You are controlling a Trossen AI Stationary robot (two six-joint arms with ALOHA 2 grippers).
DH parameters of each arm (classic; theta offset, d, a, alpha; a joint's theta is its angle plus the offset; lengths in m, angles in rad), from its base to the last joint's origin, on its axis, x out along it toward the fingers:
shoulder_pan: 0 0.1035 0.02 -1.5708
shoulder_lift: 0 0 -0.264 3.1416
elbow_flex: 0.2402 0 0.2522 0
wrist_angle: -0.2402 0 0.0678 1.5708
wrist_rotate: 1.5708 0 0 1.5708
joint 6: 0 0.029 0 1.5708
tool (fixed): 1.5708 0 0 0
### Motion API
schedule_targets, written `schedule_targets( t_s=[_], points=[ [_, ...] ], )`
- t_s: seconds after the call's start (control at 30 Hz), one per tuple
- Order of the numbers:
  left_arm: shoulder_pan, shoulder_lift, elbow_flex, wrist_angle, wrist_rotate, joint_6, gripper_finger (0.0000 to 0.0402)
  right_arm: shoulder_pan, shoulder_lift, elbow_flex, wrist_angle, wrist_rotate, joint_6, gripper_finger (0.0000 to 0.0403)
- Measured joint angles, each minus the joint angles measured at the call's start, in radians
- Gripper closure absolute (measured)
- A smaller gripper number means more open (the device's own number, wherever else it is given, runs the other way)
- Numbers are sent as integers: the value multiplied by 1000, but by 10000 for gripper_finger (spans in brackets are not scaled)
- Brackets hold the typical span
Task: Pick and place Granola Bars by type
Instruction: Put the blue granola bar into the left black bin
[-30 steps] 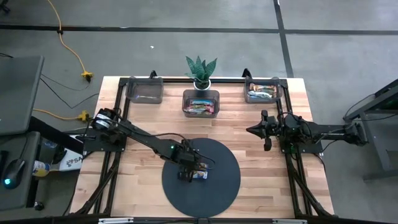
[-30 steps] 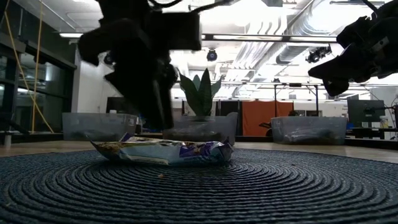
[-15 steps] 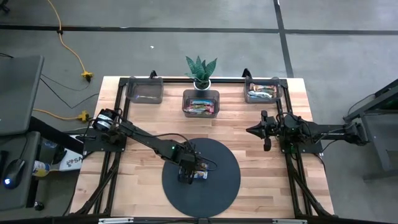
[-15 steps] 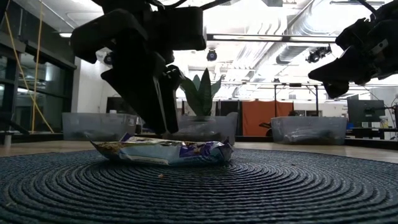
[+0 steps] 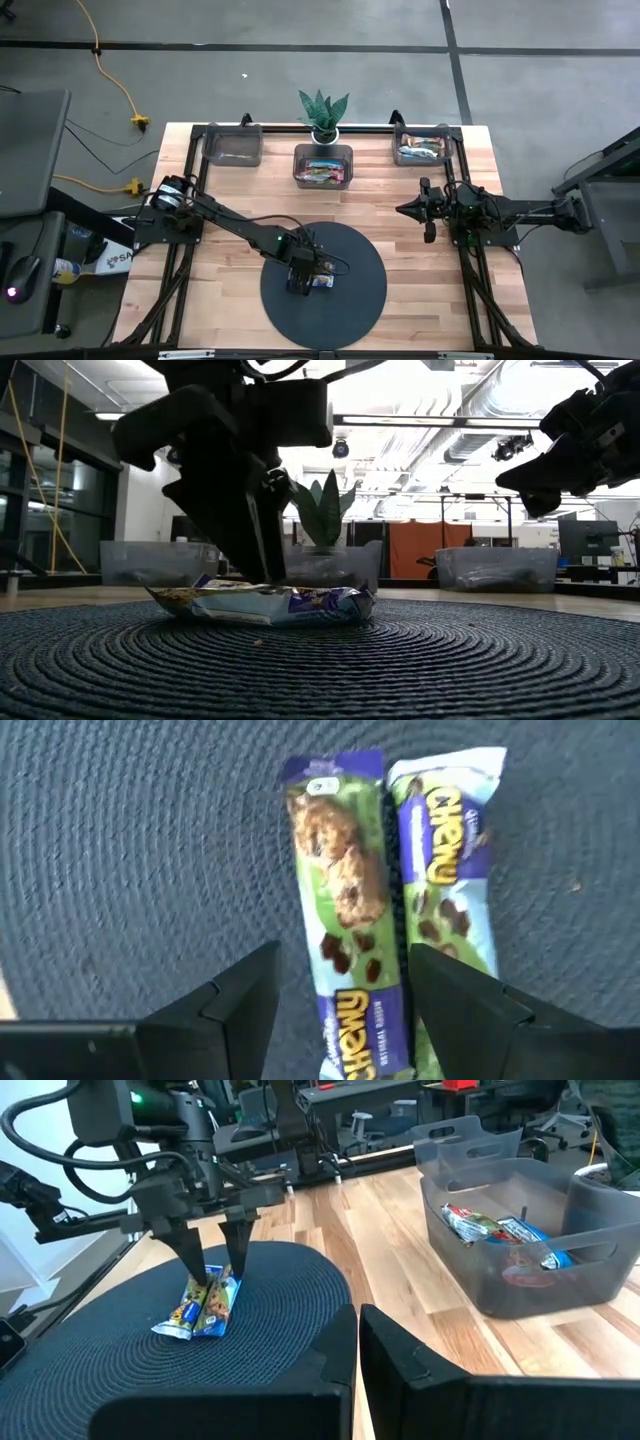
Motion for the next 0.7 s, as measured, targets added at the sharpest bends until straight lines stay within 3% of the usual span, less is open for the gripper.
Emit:
schedule_targets(
  t_s=[0.7],
  points=[
    [1,57,1,0,5,-4,186,0,0,0,0,0,0,402]
  ],
)
